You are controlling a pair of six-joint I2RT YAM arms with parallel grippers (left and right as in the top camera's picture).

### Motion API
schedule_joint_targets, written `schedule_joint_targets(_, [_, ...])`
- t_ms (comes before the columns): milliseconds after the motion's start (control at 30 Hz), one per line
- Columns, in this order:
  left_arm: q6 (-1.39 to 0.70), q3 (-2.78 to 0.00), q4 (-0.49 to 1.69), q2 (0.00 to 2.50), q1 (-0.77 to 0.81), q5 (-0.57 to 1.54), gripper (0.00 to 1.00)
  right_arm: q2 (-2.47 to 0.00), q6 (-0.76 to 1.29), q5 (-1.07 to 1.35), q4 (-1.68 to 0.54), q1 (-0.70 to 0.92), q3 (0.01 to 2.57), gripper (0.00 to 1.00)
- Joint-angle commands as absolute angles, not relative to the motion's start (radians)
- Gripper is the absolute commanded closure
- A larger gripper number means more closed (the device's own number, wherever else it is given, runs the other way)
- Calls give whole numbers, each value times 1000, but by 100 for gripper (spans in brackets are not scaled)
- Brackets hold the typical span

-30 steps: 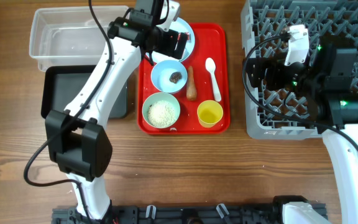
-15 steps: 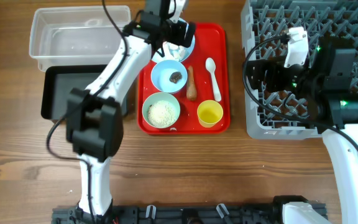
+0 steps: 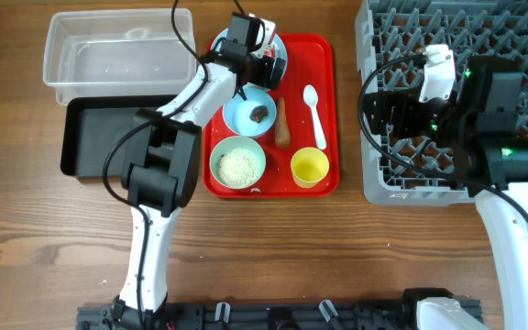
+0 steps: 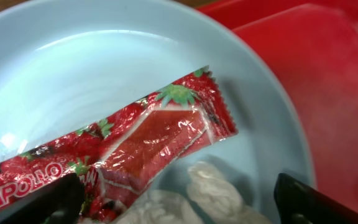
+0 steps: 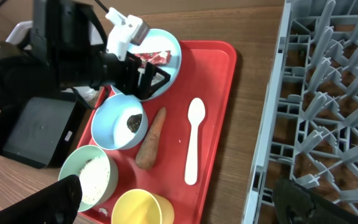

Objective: Sort waste into correct bins and load items into the dishwasher rack
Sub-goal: 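Carry the wrapper and tissue left and drop them into the clear bin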

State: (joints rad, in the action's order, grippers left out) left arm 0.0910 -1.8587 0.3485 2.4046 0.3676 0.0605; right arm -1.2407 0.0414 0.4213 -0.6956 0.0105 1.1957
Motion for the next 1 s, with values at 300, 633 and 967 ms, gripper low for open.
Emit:
schedule_joint_targets(300, [96,-1867,362,2450,363,31,96,-1253,52,407,-697,13,1218,0])
schedule_joint_targets(633, [-30,-1867,371,2254,358,31,96,-1253,53,399,-693,13,1218,0])
schedule_joint_targets(967, [-102,-1867,530,2012,315,-123,96,-1253,53,399,-690,13,1218,0])
